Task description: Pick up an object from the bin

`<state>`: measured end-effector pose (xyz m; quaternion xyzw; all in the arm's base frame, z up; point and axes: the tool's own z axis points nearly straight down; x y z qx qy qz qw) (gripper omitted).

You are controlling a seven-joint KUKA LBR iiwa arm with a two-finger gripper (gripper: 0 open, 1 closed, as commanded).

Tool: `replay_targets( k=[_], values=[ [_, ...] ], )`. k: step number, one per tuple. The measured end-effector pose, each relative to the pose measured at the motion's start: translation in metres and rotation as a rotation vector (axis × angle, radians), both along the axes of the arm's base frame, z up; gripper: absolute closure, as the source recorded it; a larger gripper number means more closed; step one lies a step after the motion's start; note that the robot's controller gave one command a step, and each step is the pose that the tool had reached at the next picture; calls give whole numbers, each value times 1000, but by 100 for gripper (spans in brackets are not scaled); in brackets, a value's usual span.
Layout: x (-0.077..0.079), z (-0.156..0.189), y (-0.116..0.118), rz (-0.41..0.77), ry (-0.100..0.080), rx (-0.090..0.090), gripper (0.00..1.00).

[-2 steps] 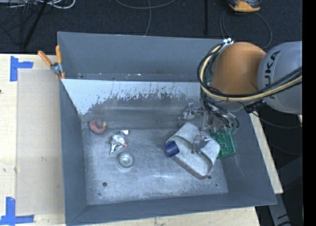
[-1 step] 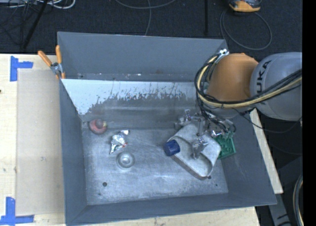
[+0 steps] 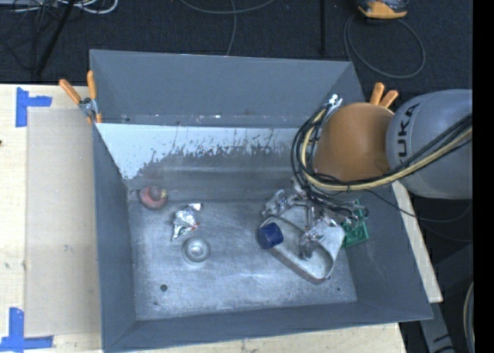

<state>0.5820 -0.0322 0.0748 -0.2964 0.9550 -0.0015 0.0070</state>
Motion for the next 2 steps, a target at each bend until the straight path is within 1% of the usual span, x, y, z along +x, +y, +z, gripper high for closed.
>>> replay_targets(
  k=[1, 2],
  values=[
    [3, 2, 7, 0, -11, 13, 100],
    [18, 192, 4, 127, 4, -2, 100]
  ],
)
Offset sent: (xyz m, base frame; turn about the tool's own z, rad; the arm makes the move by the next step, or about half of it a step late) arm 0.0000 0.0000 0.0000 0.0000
